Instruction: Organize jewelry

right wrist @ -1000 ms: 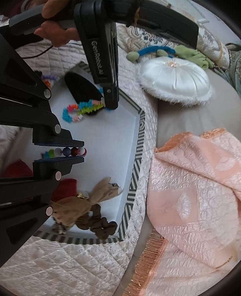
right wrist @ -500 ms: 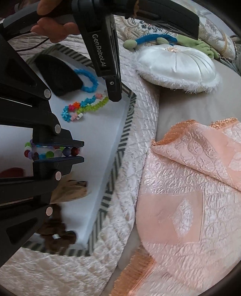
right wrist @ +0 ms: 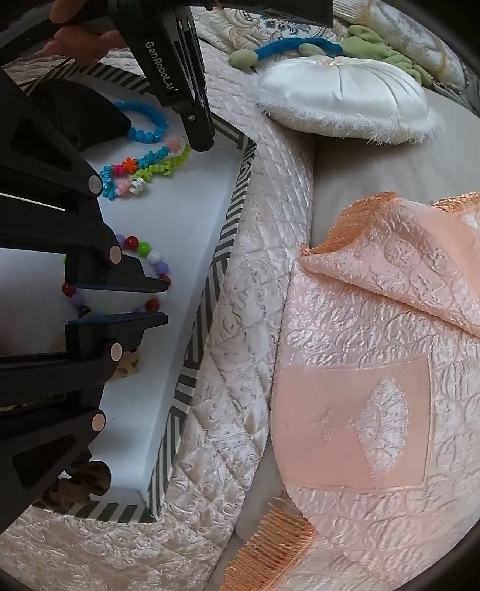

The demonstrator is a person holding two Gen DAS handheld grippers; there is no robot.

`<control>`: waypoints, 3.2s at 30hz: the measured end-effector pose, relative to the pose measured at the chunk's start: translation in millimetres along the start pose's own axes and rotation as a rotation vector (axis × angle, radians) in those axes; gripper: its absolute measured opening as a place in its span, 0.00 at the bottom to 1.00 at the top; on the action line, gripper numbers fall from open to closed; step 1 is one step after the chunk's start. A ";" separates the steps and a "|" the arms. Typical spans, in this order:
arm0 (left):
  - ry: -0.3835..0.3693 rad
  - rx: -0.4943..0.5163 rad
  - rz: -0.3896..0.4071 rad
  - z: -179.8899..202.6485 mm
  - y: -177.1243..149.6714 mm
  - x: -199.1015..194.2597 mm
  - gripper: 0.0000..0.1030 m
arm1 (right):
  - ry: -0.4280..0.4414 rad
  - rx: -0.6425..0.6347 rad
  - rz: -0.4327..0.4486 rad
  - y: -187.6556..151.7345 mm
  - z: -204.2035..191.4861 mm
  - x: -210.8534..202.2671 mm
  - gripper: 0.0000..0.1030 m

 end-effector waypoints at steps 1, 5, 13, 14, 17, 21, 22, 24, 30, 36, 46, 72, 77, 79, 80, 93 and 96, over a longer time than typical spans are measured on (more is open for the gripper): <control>0.006 0.006 -0.001 1.2 -0.5 -0.3 0.19 | 0.007 0.004 0.002 -0.8 -0.1 -2.7 0.16; 0.005 -0.001 0.002 2.3 -4.2 -3.5 0.40 | 0.026 0.015 0.013 -3.6 -2.5 -16.6 0.25; 0.022 0.019 0.029 5.5 -21.4 -28.4 0.40 | 0.047 0.028 0.030 -14.1 -11.1 -51.0 0.27; 0.024 0.023 0.035 6.6 -24.7 -33.2 0.40 | 0.050 0.031 0.030 -17.6 -12.1 -56.1 0.27; 0.034 0.041 0.050 11.4 -34.5 -48.7 0.40 | 0.037 0.029 0.032 -28.8 -15.1 -67.5 0.29; 0.038 0.056 0.072 17.0 -49.3 -67.7 0.40 | 0.036 0.034 0.049 -45.9 -20.5 -85.4 0.30; 0.041 0.057 0.079 17.9 -53.1 -72.8 0.40 | 0.027 0.035 0.057 -51.1 -21.9 -90.5 0.32; 0.049 0.063 0.095 21.3 -62.8 -84.0 0.40 | 0.013 0.037 0.065 -59.4 -23.4 -98.1 0.34; 0.067 0.072 0.126 27.7 -93.8 -108.2 0.40 | 0.009 0.058 0.087 -87.8 -26.9 -121.5 0.35; 0.081 0.078 0.153 30.4 -128.2 -128.1 0.40 | 0.001 0.074 0.110 -116.1 -27.9 -144.6 0.36; 0.090 0.081 0.168 38.5 -175.0 -149.7 0.40 | -0.001 0.086 0.121 -158.8 -32.9 -169.5 0.36; 0.101 0.101 0.195 48.2 -215.5 -174.7 0.40 | -0.013 0.067 0.132 -199.9 -38.9 -199.5 0.38; 0.101 0.101 0.190 48.3 -217.9 -174.0 0.41 | -0.011 0.075 0.131 -202.2 -35.7 -200.1 0.39; 0.100 0.100 0.185 47.8 -219.3 -172.1 0.41 | -0.013 0.078 0.129 -202.9 -33.7 -199.5 0.39; 0.099 0.101 0.182 47.4 -219.9 -170.9 0.41 | -0.014 0.079 0.128 -203.1 -32.3 -199.1 0.39; -0.015 0.038 0.088 27.4 -220.3 -144.5 0.52 | -0.058 0.161 0.090 -204.7 19.7 -187.7 0.39; -0.068 -0.008 0.048 19.0 -220.3 -134.8 0.53 | -0.068 0.192 0.069 -208.2 37.1 -181.9 0.39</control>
Point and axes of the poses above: each gripper's, at about its wrist camera, not at the fingertips, and x roughly the way its jaws point, z to its right, y to its top, the point moved 5 cm from there along x, roughly the way its jaws point, and after that the axes turned 10 degrees about x, right-handed, at the moved point
